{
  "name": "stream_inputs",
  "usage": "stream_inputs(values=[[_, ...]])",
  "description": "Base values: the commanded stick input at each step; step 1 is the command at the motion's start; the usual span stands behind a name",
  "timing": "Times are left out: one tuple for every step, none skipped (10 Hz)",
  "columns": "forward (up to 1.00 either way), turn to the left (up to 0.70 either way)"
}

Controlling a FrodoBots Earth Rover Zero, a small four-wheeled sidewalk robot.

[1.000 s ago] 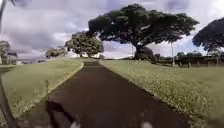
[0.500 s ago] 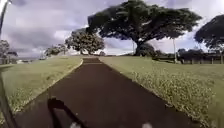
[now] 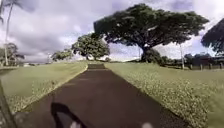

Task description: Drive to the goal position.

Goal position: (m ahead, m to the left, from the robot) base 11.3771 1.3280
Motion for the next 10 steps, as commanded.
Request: stream_inputs(values=[[0.70, 0.10], [0.70, 0.25], [0.70, 0.27], [0.70, 0.18], [0.70, 0.08], [0.70, 0.00], [0.70, 0.00], [0.70, 0.00], [0.70, 0.08], [0.70, 0.20]])
